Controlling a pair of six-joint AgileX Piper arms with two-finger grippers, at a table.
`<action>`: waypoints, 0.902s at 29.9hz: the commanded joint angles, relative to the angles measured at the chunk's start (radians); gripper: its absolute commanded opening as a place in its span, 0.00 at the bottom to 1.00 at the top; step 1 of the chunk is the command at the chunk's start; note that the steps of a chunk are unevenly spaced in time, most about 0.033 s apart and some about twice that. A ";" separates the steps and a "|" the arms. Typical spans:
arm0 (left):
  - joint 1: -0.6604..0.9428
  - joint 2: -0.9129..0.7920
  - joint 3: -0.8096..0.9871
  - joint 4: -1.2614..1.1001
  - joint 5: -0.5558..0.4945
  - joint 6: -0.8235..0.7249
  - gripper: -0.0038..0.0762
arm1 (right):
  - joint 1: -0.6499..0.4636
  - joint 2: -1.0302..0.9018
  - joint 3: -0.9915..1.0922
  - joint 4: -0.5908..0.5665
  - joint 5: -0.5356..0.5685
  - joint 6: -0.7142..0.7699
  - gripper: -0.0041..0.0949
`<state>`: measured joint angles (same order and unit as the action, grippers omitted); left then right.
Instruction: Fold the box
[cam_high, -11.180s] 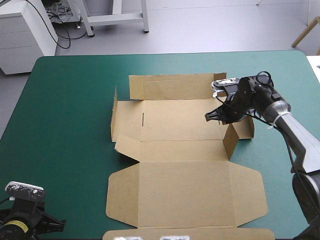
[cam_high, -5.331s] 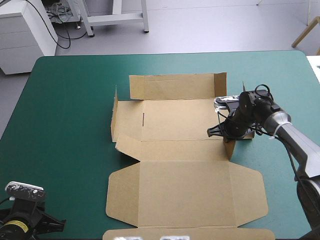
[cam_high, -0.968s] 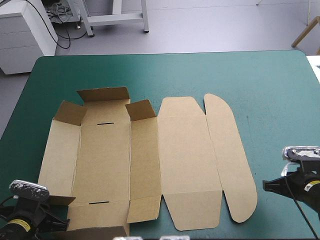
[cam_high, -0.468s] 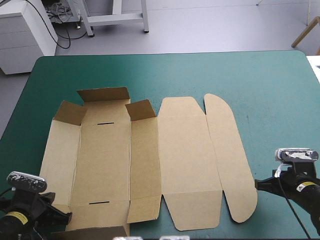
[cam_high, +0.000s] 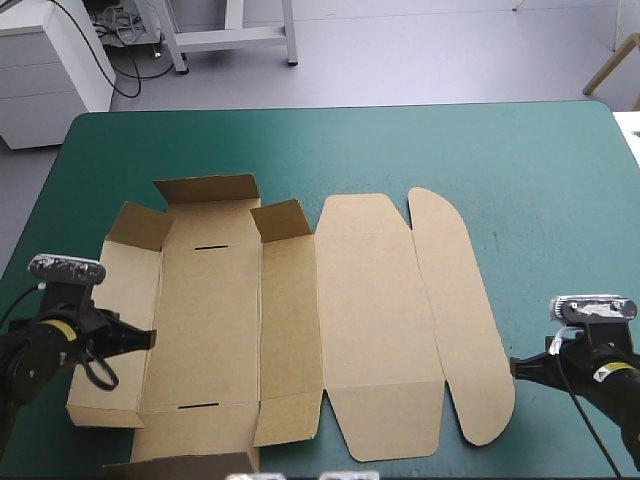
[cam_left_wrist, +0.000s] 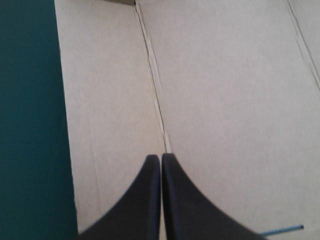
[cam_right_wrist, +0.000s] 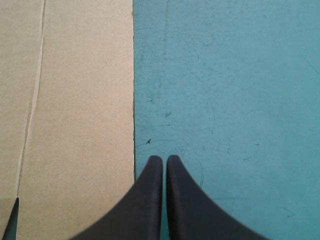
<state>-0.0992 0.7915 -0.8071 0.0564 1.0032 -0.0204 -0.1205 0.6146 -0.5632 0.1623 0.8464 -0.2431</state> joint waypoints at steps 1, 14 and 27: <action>-0.001 0.108 -0.092 0.005 -0.091 -0.053 0.04 | -0.010 0.000 -0.026 0.008 -0.063 -0.011 0.05; 0.524 0.353 -0.361 -0.288 0.037 0.153 0.04 | -0.004 0.000 -0.026 0.010 -0.063 -0.013 0.05; 0.996 0.361 -0.359 -0.488 0.291 0.527 0.04 | -0.004 0.000 -0.026 0.008 -0.061 -0.017 0.05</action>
<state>0.8868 1.1661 -1.1368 -0.3559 1.2362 0.4476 -0.1205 0.6139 -0.5624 0.1654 0.8397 -0.2501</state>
